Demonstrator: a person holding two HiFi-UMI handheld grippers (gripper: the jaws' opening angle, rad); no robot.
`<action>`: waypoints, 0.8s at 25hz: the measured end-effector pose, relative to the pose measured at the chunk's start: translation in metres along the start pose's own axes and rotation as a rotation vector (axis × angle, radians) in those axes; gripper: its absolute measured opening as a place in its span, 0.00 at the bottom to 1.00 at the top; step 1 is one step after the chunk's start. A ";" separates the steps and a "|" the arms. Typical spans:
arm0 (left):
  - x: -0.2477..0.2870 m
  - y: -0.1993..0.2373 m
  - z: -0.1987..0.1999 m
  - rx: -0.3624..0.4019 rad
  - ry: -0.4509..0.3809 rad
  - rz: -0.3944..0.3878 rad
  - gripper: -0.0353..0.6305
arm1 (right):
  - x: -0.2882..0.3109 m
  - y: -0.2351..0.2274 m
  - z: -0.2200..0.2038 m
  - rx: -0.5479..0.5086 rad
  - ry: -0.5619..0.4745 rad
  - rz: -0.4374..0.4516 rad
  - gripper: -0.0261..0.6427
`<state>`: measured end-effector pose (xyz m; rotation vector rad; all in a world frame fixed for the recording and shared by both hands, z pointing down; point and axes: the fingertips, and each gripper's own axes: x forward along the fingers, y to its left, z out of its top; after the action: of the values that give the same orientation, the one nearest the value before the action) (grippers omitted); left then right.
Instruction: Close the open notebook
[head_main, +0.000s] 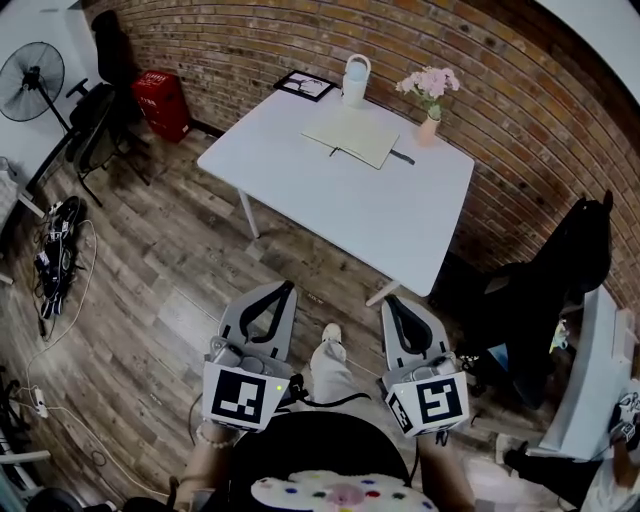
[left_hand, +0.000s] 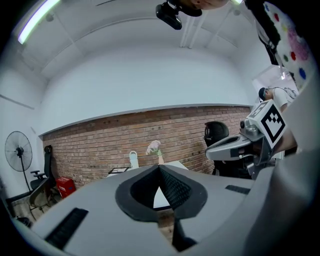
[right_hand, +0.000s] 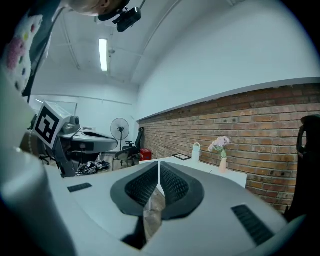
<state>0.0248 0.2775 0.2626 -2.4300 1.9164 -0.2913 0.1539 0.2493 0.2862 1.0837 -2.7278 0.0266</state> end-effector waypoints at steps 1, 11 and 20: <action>0.006 0.003 0.000 -0.002 0.002 0.005 0.08 | 0.006 -0.004 0.000 0.000 0.001 0.005 0.09; 0.074 0.033 0.003 0.012 0.022 0.071 0.08 | 0.076 -0.054 0.009 -0.004 0.005 0.075 0.09; 0.125 0.062 0.011 0.013 0.044 0.156 0.08 | 0.140 -0.092 0.025 -0.012 -0.010 0.159 0.09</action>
<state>-0.0056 0.1411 0.2592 -2.2675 2.1005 -0.3520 0.1130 0.0848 0.2842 0.8637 -2.8119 0.0290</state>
